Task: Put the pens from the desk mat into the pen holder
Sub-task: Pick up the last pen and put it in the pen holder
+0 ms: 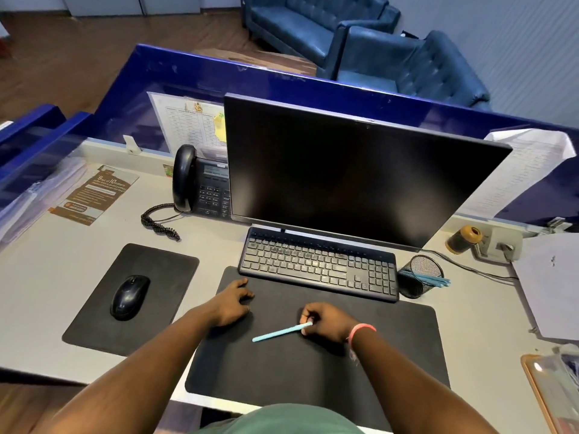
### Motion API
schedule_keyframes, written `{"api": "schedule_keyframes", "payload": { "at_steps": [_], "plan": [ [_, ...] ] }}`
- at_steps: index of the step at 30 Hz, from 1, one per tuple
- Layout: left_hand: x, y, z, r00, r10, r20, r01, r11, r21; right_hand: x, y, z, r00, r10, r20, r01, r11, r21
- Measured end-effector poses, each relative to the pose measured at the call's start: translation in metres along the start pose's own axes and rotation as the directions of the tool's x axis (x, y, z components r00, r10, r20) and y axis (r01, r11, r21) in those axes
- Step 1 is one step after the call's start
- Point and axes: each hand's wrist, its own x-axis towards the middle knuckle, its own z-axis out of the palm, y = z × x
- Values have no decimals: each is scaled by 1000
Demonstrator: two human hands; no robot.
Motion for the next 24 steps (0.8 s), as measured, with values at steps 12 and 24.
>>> {"api": "schedule_keyframes", "payload": {
  "at_steps": [12,24],
  "plan": [
    [0,17,5,977,-100,-188,88,994,-67,-69,50,-61,924,340,-173,6,440,898],
    [4,42,31,989,-57,-136,35,987,-155,-110,87,-122,426,715,-554,659,174,731]
  ]
}}
